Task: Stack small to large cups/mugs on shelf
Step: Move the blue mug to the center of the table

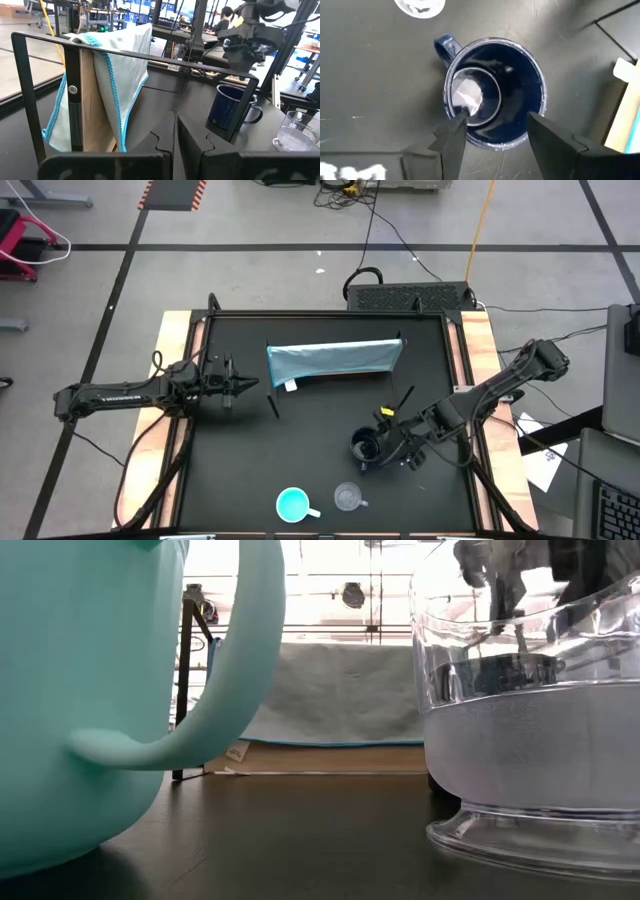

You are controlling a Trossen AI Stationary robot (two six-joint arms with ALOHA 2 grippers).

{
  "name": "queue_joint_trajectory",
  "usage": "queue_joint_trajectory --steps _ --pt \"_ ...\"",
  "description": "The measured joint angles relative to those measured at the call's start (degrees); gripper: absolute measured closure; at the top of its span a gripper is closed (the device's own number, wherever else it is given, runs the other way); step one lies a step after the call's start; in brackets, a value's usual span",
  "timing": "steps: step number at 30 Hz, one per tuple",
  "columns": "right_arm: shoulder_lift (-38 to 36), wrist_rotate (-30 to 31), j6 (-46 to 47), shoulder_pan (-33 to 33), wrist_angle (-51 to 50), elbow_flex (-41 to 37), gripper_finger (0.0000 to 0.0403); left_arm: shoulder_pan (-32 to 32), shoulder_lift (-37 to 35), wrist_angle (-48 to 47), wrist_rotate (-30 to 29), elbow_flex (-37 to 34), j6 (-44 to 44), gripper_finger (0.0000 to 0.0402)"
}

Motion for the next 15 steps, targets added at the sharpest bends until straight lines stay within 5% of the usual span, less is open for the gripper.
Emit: queue_joint_trajectory --steps 15 --pt "5.7 -0.5 2.2 0.0 1.4 -0.6 0.0204 0.0 0.0 0.1 0.0 0.0 0.0 0.038"
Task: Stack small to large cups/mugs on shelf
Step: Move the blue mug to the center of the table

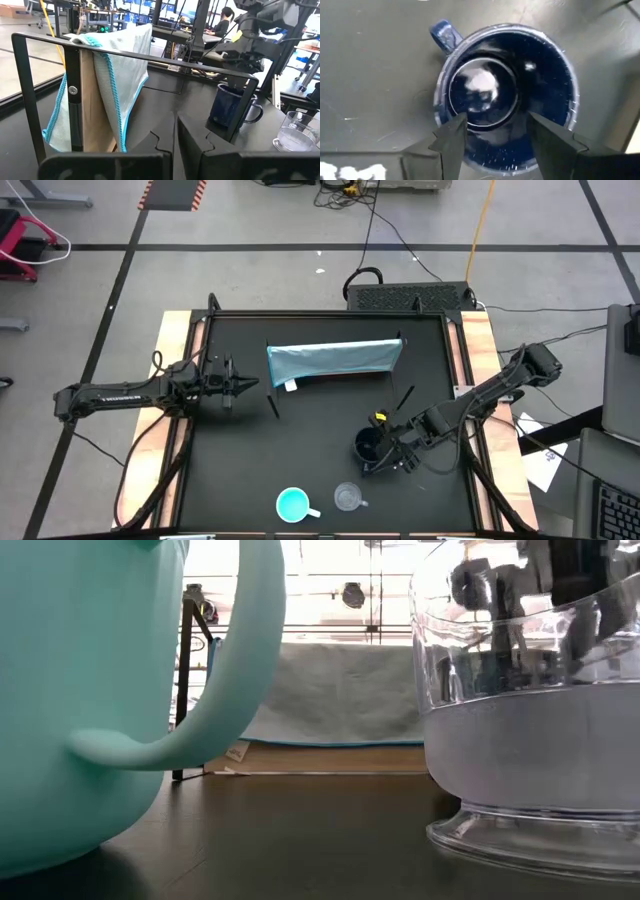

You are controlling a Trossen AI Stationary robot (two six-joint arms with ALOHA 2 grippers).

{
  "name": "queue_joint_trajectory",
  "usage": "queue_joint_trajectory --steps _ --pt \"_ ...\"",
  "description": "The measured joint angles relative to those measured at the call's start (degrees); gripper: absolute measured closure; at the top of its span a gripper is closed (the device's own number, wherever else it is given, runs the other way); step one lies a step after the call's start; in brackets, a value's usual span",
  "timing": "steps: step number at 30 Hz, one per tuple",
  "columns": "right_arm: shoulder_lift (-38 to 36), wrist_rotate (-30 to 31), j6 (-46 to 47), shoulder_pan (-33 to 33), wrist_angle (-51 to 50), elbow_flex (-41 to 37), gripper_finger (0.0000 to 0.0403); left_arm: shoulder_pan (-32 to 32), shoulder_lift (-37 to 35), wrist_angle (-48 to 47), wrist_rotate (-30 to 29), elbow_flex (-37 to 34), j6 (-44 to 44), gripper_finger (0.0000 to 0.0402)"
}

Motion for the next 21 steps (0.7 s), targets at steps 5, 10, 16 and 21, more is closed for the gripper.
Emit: queue_joint_trajectory --steps 5,10,16,21 --pt "-0.3 0.0 0.3 0.0 0.0 0.1 0.0204 0.0 0.0 0.0 0.0 0.0 0.0 0.038" --pt "-0.8 0.3 0.3 0.0 0.1 1.6 0.0204 0.0 0.0 0.0 0.0 0.0 0.0 0.038" --pt "-0.8 4.8 0.5 -1.8 -1.3 3.8 0.0204 0.0 0.0 0.0 0.0 0.0 0.0 0.038" --pt "-0.8 2.2 1.5 -5.5 -1.4 4.2 0.0204 0.0 0.0 0.0 0.0 0.0 0.0 0.038"
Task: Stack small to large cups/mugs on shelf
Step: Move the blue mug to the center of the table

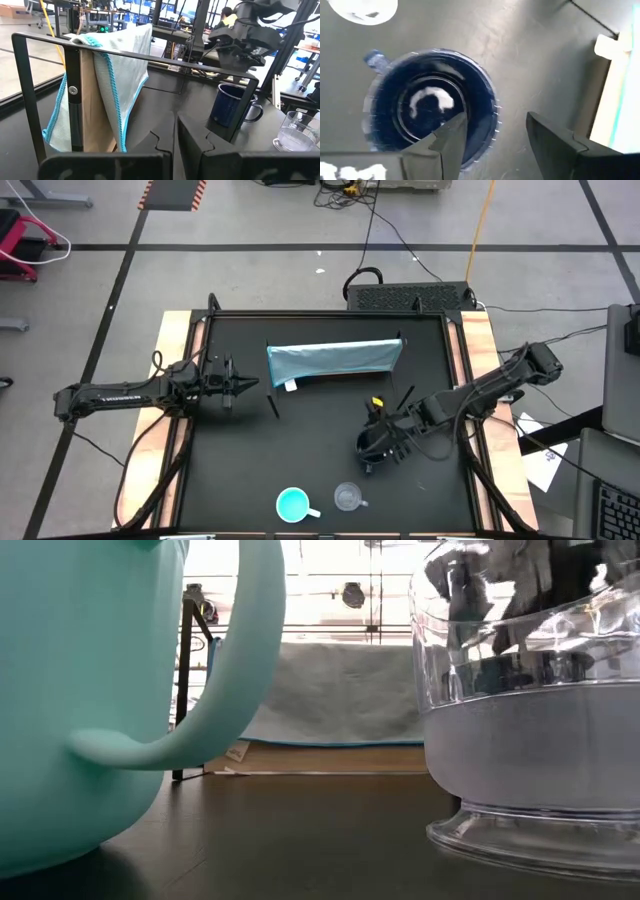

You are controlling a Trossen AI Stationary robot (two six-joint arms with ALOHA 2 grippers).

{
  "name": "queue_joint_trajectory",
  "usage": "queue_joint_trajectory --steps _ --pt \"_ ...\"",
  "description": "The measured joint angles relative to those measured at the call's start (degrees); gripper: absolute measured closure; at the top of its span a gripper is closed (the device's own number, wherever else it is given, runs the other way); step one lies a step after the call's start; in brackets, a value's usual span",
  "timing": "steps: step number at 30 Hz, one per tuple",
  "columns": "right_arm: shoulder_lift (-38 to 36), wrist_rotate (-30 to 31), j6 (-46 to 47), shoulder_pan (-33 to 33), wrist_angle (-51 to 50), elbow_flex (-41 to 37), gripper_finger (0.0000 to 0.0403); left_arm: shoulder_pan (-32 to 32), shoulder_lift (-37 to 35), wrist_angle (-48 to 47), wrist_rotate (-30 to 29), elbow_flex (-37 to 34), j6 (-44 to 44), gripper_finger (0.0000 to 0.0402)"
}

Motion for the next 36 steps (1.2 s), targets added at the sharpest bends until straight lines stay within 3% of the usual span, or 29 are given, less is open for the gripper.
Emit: queue_joint_trajectory --steps 9,21,36 --pt "0.3 -6.5 1.1 -2.3 -0.4 0.0 0.0204 0.0 0.0 -1.4 0.0 0.0 0.8 0.038" --pt "0.4 -6.6 3.5 -2.4 -1.6 0.0 0.0204 0.0 0.0 -1.7 0.0 0.0 1.5 0.038" --pt "-0.2 -6.6 10.4 7.4 -8.9 3.7 0.0204 0.0 0.0 -1.8 0.0 0.0 1.2 0.038"
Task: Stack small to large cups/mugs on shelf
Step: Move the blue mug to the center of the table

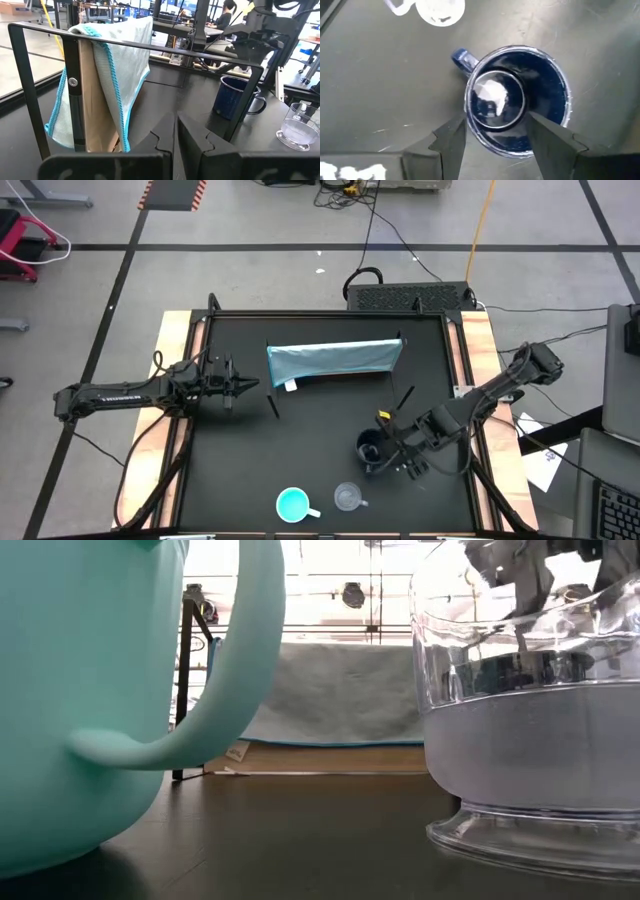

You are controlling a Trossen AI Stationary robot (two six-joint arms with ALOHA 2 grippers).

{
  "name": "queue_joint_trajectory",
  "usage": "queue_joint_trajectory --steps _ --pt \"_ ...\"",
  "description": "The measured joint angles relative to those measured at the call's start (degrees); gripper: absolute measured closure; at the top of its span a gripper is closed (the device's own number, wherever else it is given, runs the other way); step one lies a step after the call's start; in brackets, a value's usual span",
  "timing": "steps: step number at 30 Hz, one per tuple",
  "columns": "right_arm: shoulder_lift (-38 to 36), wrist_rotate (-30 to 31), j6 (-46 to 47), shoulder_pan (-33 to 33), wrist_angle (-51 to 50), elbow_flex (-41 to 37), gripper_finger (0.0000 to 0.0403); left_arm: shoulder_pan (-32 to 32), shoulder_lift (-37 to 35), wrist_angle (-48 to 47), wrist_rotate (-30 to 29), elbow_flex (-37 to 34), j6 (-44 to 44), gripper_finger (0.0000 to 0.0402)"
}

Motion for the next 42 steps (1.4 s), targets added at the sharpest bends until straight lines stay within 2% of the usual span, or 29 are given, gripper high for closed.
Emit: queue_joint_trajectory --steps 6,12,19,23,27,31,42 --pt "0.2 0.0 2.1 2.1 -0.2 -0.1 0.0204 0.0 0.0 0.3 0.0 0.0 -0.1 0.038" --pt "0.4 0.1 1.6 3.3 5.0 -4.4 0.0204 0.0 0.0 0.5 0.0 0.0 -1.6 0.038" --pt "2.1 0.4 0.8 3.3 6.1 -6.6 0.0204 0.0 0.0 0.5 0.0 0.0 -1.8 0.038" --pt "3.1 3.3 -0.5 3.3 7.3 -7.2 0.0204 0.0 0.0 0.6 0.0 0.0 -1.8 0.038" --pt "3.9 3.5 -1.7 3.2 7.9 -7.2 0.0207 0.0 0.0 0.5 0.0 0.0 -1.6 0.038" --pt "4.0 3.4 -2.1 3.2 8.0 -7.2 0.0231 0.0 0.0 0.5 0.0 0.0 -1.6 0.038" --pt "4.0 3.3 -3.6 3.2 8.2 -7.2 0.0335 0.0 0.0 0.5 0.0 0.0 -1.5 0.038"
